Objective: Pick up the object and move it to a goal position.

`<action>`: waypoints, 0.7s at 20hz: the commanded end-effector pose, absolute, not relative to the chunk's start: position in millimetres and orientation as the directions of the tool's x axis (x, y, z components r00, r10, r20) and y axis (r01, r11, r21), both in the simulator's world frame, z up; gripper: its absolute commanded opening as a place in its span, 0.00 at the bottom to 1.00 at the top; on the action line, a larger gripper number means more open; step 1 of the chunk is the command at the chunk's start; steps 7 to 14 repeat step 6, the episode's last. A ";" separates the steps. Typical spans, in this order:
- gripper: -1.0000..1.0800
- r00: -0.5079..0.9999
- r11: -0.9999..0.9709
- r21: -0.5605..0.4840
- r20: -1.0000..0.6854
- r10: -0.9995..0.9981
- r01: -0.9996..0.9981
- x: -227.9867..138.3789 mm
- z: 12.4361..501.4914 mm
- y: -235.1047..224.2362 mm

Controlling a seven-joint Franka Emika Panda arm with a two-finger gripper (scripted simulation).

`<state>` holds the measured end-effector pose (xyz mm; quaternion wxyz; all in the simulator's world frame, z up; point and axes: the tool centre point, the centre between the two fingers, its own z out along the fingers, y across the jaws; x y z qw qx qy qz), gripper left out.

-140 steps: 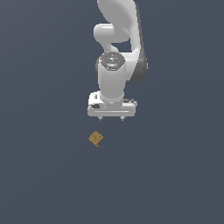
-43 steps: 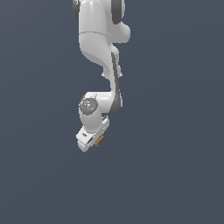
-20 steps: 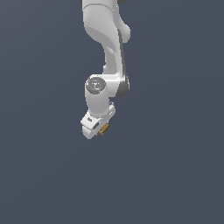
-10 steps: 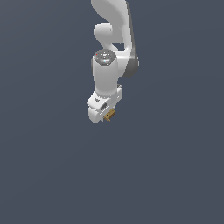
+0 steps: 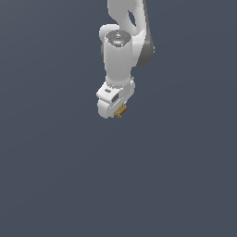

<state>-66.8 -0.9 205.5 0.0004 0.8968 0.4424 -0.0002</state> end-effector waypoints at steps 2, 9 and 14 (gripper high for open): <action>0.00 0.609 -0.609 0.000 -0.001 0.793 0.793 -69.9 213.7 2.5; 0.00 0.609 -0.609 0.000 0.000 0.793 0.793 -69.8 215.8 3.1; 0.00 0.609 -0.609 0.000 0.000 0.793 0.793 -69.8 215.8 3.1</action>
